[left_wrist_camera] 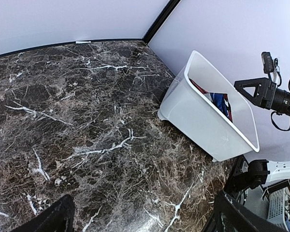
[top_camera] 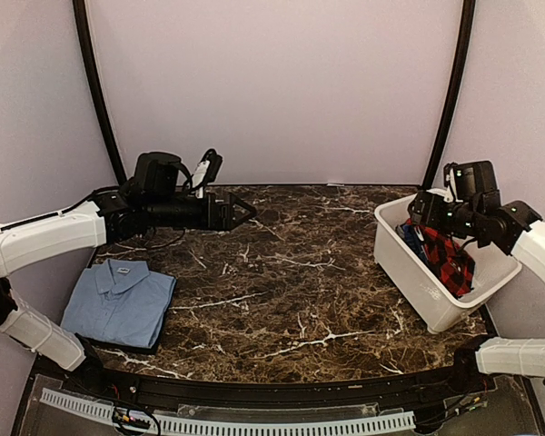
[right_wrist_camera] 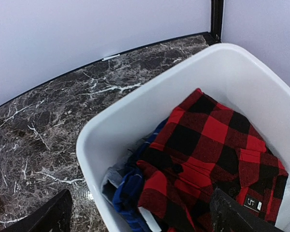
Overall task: Fold and stack the long sleeve shirts
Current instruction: Pick up the square-folded shirt from the bin.
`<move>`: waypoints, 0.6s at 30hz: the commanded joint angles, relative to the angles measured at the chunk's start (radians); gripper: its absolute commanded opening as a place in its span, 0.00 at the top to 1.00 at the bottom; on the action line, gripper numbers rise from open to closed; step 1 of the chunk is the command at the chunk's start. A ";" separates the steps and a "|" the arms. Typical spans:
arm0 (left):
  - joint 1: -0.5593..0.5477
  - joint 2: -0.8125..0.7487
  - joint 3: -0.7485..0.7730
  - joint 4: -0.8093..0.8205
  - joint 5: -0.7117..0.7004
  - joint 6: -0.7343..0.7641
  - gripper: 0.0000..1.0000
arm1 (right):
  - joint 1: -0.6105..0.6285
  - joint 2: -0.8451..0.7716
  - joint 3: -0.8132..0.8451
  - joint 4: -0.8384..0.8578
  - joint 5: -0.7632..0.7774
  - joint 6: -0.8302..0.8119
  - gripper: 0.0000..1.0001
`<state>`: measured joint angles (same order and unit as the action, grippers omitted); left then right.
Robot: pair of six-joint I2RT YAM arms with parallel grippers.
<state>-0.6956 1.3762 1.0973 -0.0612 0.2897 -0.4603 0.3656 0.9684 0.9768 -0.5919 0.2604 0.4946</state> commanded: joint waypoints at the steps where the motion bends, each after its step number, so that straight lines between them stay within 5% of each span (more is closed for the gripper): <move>1: 0.005 0.006 0.036 -0.009 0.012 0.006 0.01 | -0.073 -0.024 -0.084 0.028 -0.077 -0.005 0.05; 18: 0.005 0.020 0.042 -0.023 0.014 0.009 0.01 | -0.209 0.003 -0.230 0.144 -0.234 0.024 0.41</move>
<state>-0.6956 1.4044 1.1122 -0.0624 0.2958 -0.4603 0.1696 0.9726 0.7677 -0.4919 0.0483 0.5125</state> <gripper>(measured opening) 0.990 0.633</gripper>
